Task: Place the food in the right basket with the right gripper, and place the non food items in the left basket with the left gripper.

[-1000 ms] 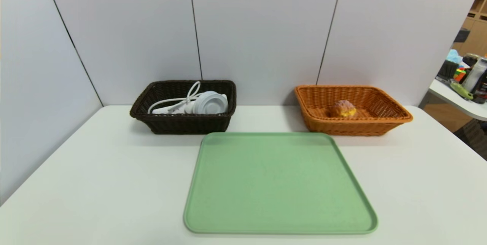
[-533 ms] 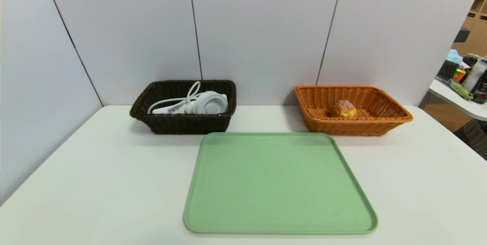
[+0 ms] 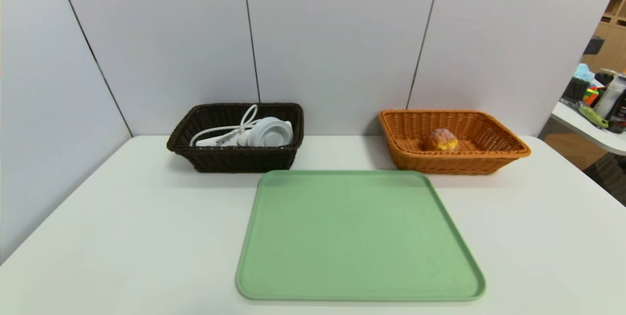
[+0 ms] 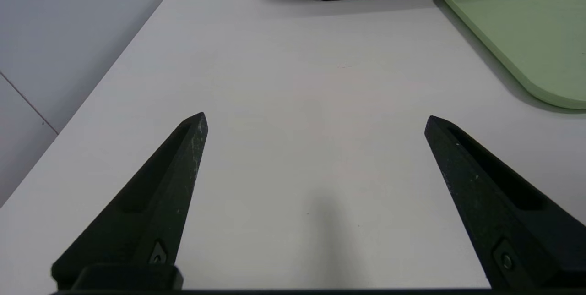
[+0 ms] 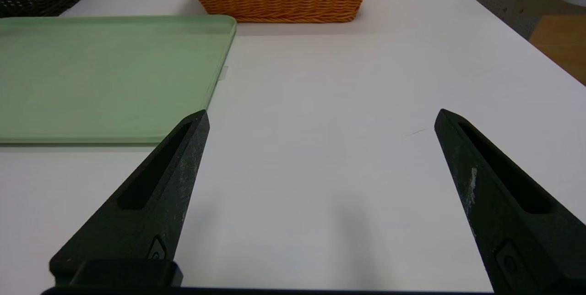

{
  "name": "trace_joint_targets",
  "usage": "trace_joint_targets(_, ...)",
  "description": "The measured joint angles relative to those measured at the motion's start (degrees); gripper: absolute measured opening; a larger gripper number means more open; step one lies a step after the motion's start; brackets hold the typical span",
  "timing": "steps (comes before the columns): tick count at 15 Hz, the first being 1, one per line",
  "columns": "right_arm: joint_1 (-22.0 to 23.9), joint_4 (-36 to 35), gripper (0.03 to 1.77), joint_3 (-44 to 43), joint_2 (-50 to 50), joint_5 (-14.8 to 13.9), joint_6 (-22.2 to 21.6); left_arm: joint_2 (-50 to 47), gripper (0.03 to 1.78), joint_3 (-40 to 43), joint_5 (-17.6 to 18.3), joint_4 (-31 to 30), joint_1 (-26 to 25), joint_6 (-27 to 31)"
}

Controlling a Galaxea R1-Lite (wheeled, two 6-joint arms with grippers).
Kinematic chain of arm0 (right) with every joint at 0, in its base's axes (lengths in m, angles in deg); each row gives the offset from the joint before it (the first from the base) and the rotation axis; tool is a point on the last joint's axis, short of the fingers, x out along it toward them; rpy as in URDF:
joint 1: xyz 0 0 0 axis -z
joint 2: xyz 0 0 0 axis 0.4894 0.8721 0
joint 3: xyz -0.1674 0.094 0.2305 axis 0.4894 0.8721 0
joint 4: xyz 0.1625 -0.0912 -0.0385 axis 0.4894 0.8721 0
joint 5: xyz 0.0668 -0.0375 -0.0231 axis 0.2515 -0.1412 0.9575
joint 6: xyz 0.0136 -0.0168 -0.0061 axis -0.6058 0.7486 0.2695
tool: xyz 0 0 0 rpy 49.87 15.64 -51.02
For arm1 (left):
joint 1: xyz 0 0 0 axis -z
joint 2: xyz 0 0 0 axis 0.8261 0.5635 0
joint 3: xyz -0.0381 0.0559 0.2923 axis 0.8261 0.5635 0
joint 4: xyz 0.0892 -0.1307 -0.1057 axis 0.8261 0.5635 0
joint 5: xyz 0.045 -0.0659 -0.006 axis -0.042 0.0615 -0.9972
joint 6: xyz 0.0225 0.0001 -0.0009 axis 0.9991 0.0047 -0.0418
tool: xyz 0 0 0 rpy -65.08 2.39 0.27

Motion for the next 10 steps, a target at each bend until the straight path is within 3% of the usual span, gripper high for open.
trace_joint_targets(10,0.00,-0.09,1.70,0.00,0.00,0.41,0.43,0.00,1.69,0.00,0.00,0.00,0.00,0.00)
